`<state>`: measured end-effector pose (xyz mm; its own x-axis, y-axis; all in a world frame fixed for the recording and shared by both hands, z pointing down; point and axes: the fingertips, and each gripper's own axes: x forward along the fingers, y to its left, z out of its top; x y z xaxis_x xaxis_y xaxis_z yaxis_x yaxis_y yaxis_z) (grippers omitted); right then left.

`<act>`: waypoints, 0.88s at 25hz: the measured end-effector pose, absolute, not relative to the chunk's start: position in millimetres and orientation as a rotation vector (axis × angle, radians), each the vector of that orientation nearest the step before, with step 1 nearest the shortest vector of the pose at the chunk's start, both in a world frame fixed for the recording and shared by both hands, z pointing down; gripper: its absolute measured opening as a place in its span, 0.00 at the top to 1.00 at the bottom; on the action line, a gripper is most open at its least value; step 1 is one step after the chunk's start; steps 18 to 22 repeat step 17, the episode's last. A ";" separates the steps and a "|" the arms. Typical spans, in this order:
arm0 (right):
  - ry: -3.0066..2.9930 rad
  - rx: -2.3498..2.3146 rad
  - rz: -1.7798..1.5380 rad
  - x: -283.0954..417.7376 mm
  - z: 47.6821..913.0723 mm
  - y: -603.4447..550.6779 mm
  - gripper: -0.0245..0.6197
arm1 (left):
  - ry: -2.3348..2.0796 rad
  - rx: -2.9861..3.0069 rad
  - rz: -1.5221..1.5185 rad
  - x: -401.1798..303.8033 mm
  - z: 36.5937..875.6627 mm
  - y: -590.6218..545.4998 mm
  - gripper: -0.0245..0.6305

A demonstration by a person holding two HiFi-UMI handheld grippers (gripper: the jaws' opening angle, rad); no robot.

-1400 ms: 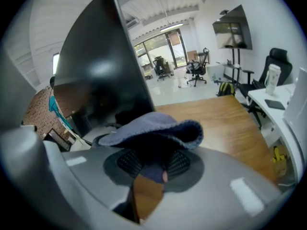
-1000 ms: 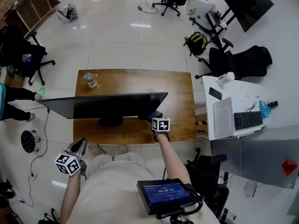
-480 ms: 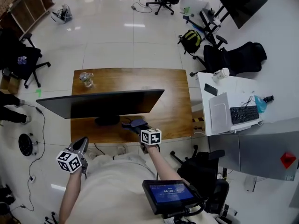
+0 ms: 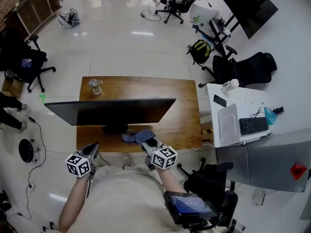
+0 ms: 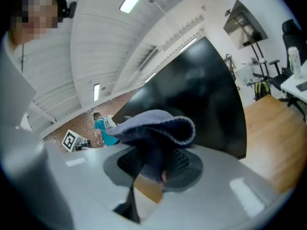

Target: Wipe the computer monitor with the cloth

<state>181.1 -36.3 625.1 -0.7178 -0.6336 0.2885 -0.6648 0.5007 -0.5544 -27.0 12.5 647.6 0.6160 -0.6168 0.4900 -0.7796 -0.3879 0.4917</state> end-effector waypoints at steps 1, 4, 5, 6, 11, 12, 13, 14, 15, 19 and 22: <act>-2.689 1.164 1.018 181.5 619.8 -35.7 0.82 | -1.092 2.134 0.292 -26.4 647.1 10.9 0.97; -2.709 1.161 0.974 180.2 606.0 -32.6 0.82 | -1.090 2.137 0.287 -24.8 646.7 9.1 0.97; -2.714 1.156 0.954 178.9 602.6 -31.4 0.82 | -1.089 2.137 0.286 -24.3 647.2 9.7 0.97; -2.719 1.151 0.937 177.3 600.0 -30.5 0.82 | -1.087 2.136 0.285 -24.0 647.9 10.7 0.97; -2.742 1.143 0.907 169.7 591.3 -31.4 0.82 | -1.081 2.133 0.293 -26.0 650.6 16.6 0.97; -2.744 1.143 0.900 168.7 590.0 -31.4 0.82 | -1.081 2.133 0.295 -26.6 650.6 17.6 0.97; -2.745 1.143 0.894 167.8 588.9 -31.1 0.82 | -1.081 2.133 0.297 -27.2 650.4 18.6 0.97; -2.746 1.143 0.887 167.1 587.9 -30.8 0.82 | -1.081 2.133 0.297 -27.8 650.1 19.5 0.97; -2.746 1.144 0.880 166.6 587.2 -30.4 0.82 | -1.082 2.132 0.297 -28.3 649.8 20.0 0.97; -2.745 1.145 0.865 165.7 586.2 -29.9 0.82 | -1.084 2.132 0.297 -29.4 649.2 20.6 0.97; -2.745 1.145 0.865 165.7 586.2 -29.9 0.82 | -1.084 2.132 0.297 -29.4 649.2 20.6 0.97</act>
